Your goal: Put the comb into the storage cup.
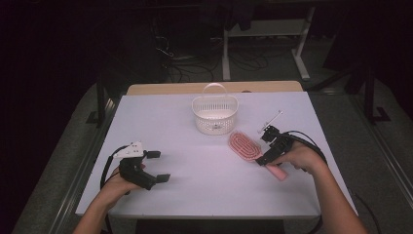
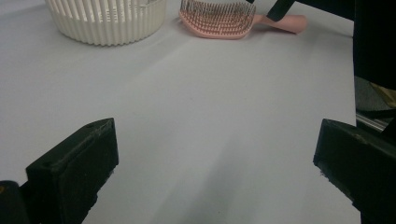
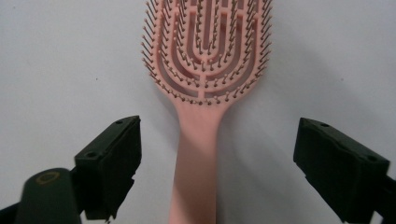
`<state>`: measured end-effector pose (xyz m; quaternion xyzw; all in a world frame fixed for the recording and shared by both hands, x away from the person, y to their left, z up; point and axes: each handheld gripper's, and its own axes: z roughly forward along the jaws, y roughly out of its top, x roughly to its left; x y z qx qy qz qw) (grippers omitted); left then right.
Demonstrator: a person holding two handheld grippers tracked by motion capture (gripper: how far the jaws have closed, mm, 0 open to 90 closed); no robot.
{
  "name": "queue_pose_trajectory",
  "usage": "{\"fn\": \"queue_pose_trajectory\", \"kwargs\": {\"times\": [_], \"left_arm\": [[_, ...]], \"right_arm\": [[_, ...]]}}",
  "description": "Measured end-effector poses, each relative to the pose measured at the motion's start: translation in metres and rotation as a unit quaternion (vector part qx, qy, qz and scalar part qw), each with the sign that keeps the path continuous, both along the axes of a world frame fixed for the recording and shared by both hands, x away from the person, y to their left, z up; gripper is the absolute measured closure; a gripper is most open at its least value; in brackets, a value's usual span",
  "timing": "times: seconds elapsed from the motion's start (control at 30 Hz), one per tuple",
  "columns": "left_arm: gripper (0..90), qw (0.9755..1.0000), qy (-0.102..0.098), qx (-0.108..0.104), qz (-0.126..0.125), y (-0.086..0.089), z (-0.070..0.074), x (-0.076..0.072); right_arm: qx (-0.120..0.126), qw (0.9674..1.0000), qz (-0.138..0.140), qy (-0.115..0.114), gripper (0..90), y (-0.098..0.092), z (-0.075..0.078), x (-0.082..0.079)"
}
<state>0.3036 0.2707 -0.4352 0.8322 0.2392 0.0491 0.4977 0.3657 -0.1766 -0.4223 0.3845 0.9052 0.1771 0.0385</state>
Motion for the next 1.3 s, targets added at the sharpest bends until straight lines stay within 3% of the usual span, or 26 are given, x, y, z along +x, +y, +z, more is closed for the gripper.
{"fn": "queue_pose_trajectory", "kwargs": {"times": [0.27, 0.53, 1.3], "left_arm": [[0.0, 1.0, 0.001, 0.001, -0.001, 0.0, 0.0, 0.0], [0.0, 1.0, 0.0, 0.0, 0.0, 0.0, 0.0, 0.0], [0.0, 1.0, -0.001, 0.0, 0.0, -0.001, 0.0, -0.001]], "right_arm": [[-0.005, 0.9999, -0.003, 0.013, 24.9, 0.002, -0.004, 0.001], [-0.013, 0.9994, 0.006, 0.031, 39.4, 0.006, -0.01, 0.001], [-0.035, 0.9983, 0.011, 0.044, 61.0, 0.014, -0.013, 0.004]]}}
